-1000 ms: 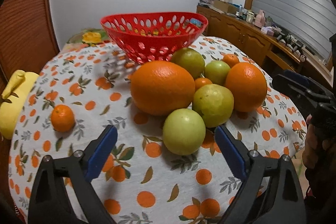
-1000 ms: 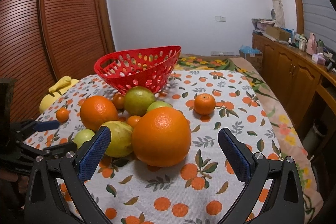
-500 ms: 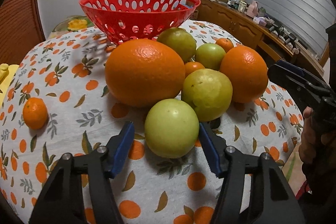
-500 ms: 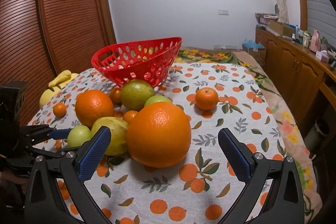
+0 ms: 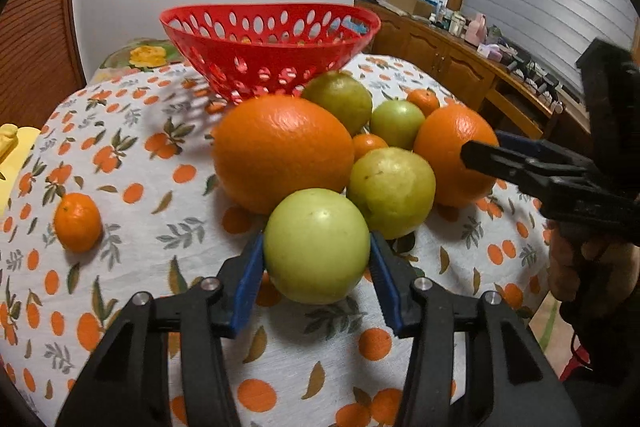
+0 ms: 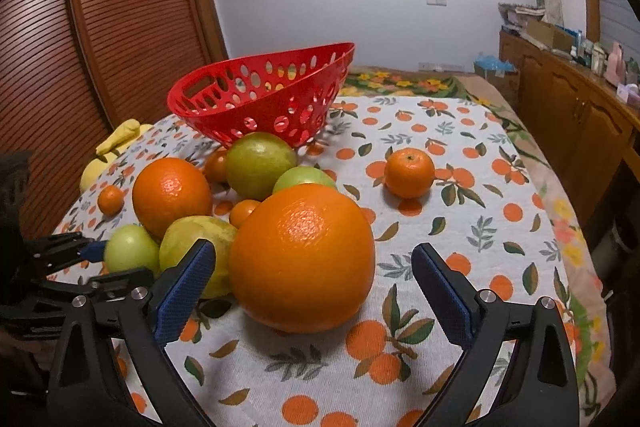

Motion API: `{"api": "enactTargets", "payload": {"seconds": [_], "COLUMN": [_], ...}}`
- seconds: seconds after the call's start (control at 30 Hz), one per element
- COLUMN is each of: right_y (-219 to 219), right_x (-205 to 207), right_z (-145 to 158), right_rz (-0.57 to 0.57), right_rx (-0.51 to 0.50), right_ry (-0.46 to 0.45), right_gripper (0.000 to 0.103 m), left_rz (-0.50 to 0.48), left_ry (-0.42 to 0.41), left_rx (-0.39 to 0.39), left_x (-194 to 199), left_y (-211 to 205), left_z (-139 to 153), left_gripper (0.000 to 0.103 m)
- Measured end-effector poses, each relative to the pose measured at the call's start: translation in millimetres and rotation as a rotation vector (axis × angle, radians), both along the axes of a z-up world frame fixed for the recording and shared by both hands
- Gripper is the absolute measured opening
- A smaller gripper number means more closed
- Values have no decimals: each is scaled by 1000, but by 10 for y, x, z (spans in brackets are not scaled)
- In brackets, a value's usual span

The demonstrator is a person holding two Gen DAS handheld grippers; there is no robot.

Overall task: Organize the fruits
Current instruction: 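Grasp the large orange with the right gripper and lift it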

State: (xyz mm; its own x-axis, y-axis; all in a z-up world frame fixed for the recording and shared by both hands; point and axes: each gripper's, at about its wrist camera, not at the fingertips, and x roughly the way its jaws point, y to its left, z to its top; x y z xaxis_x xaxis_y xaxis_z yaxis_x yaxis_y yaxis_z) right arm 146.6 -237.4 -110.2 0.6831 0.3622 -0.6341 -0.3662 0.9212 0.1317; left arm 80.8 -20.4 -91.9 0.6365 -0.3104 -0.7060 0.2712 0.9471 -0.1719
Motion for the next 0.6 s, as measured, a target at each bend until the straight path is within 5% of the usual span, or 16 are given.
{"api": "enactTargets", "payload": {"seconds": [0.6], "right_y": [40], "right_x": [250], "right_z": [-180], "right_rz": [17], "right_rx": [54], "right_ry": [132], "right_gripper": [95], "left_rz": [-9], "left_ry": [-86], "left_rx": [-27], "left_x": [-79], "left_y": [71], "left_z": [361], "left_gripper": [50]}}
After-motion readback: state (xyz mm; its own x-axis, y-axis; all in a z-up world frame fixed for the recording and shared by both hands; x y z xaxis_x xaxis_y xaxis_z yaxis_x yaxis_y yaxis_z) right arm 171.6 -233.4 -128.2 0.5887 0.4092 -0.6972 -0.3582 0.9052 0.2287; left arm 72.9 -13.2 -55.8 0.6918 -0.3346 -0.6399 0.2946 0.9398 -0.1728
